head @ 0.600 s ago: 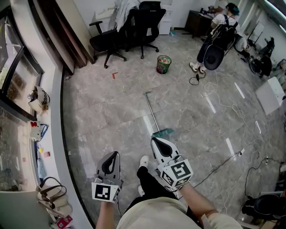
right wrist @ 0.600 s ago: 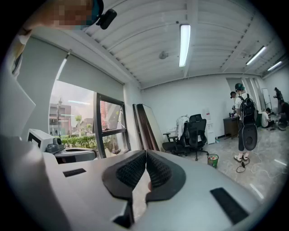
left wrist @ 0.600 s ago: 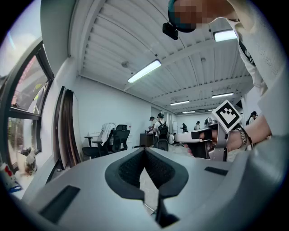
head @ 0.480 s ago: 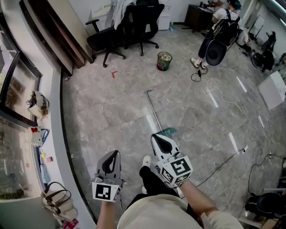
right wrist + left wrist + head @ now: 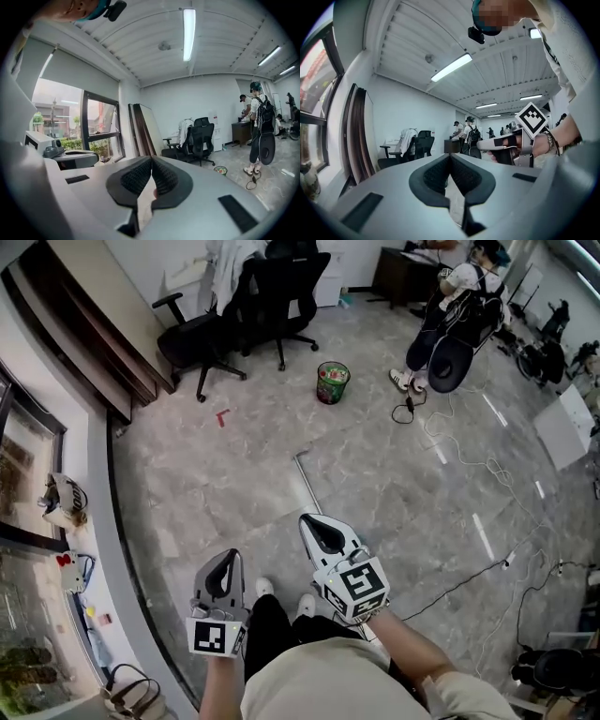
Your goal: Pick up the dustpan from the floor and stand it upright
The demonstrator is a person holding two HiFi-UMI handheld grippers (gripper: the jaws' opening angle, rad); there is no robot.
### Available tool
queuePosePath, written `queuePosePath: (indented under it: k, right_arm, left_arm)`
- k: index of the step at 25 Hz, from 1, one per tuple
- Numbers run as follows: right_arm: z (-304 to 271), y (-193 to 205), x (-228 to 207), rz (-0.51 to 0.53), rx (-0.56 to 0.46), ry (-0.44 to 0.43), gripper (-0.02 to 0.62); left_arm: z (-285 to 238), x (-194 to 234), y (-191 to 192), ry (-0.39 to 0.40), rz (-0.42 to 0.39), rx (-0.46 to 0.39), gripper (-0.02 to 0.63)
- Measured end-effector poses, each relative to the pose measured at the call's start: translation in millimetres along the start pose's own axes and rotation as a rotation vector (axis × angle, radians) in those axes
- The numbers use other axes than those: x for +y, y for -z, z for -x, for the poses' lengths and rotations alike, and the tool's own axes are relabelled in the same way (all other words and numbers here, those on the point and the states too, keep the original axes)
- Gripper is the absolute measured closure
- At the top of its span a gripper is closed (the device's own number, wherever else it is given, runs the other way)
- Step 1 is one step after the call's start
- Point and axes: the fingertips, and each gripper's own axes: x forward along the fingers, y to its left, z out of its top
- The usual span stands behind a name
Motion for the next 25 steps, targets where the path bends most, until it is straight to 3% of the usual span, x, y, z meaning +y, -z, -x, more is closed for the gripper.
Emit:
queuePosePath:
  k: [4, 7, 11, 16, 20, 25]
  right_arm:
    - [-66, -2, -36, -0.012, 0.025, 0.055, 0.577]
    - [-124, 0, -63, 0.010, 0.042, 0.101, 0.577]
    - [-195, 10, -108, -0.035, 0.092, 0.179, 0.577]
    - [-268, 23, -162, -0.081, 0.177, 0.202, 0.577]
    - [-322, 70, -205, -0.038, 0.267, 0.182, 0.577]
    - [-375, 172, -263, -0.053, 0.331, 0.198, 0.577]
  left_arm:
    - [-66, 54, 3, 0.050, 0.055, -0.029, 0.595]
    - [-125, 101, 13, 0.103, 0.027, -0.048, 0.595]
    - [-202, 144, 37, 0.187, 0.034, -0.012, 0.595]
    - [-303, 180, 43, 0.250, 0.068, 0.027, 0.595]
    - [-369, 194, 69, 0.311, 0.097, 0.044, 0.595]
    - [-414, 192, 161, 0.384, 0.049, 0.136, 0.595]
